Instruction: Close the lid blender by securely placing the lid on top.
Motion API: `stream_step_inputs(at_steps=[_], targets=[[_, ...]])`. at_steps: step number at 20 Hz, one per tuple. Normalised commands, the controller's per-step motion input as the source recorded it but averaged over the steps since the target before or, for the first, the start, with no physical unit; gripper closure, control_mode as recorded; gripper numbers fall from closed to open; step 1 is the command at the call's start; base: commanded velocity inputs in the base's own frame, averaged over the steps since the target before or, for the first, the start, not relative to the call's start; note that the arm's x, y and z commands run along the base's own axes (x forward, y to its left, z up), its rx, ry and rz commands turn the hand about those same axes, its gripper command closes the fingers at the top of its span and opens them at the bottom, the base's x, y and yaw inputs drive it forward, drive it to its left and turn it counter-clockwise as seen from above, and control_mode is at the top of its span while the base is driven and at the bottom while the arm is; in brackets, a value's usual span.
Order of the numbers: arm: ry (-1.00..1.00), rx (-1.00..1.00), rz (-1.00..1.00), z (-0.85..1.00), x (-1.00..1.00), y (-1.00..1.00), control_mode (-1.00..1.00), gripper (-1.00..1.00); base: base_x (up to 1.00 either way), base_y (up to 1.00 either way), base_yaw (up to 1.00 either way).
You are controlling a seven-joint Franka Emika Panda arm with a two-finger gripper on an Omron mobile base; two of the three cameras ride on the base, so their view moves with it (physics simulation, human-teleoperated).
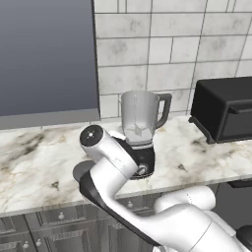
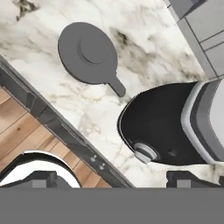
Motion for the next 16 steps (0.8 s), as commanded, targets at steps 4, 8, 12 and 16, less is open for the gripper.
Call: stream_step_inputs(at_steps=[4,8,12,16], targets=[[0.12,0.00,0.19,-0.12,0.24,0.00,-1.00,-1.00,0.00,0.00,0.00],[0.12,-0.03,0.15,-0.02,0.25,0.00,-1.00,-1.00,0.00,0.00,0.00],[0.11,-0.07,0.06,-0.02,0.17,0.00,-1.00,-1.00,0.00,0.00,0.00],[0.16,-0.09,0.03,-0.16,0.08,0.00,-1.00,-1.00,0.00,0.00,0.00]])
